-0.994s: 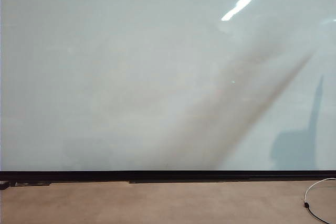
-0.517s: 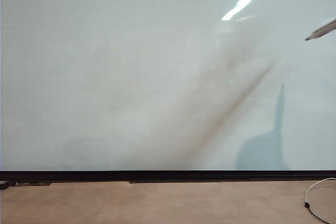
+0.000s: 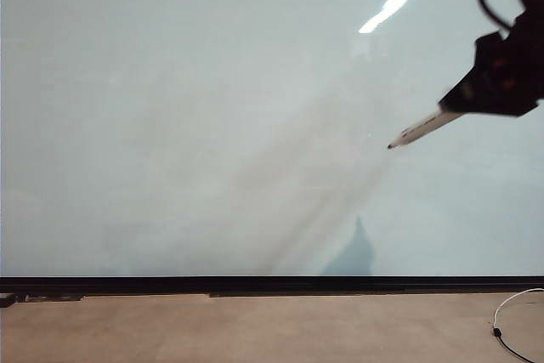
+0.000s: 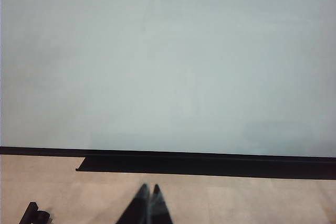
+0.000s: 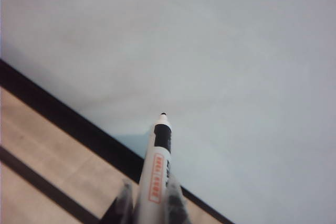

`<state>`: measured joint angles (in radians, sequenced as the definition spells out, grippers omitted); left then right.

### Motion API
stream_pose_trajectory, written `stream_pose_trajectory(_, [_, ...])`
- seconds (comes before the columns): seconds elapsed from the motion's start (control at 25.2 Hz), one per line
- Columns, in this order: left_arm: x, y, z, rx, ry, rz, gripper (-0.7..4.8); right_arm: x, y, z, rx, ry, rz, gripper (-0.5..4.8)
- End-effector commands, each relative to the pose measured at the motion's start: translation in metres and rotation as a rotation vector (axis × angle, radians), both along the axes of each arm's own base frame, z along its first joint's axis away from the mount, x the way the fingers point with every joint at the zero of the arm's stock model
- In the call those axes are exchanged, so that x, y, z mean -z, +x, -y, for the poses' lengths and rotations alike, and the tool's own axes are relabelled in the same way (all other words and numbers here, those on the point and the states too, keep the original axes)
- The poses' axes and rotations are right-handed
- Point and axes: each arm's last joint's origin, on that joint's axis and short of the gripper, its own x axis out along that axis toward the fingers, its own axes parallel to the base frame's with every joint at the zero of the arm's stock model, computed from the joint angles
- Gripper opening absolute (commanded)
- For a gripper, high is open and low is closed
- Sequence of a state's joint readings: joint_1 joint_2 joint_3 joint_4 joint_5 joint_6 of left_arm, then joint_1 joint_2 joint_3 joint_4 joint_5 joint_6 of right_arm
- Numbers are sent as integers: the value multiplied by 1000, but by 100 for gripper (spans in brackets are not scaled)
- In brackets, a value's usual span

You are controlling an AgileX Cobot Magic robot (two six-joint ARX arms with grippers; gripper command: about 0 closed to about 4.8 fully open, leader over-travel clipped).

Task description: Pick up the pen on the shelf to the right of the whiteboard and draw a rectangle.

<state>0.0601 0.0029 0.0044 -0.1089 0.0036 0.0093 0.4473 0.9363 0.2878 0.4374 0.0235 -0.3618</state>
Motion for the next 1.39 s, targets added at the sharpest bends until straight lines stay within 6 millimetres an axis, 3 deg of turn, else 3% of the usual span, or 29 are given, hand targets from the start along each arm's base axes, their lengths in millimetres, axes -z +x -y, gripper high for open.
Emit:
stream_pose_trajectory(0.04, [-2, 0, 0, -1, 2, 13, -5, -5, 9, -9, -38, -9, 14, -5])
stream_pose_trajectory(0.79, [-2, 0, 0, -1, 2, 13, -4, -6, 54, -38, -220, -78, -40, -5])
stream_pose_trajectory(1.39, [-2, 0, 0, -1, 2, 13, -4, 0, 67, -44, -216, -90, -53, -5])
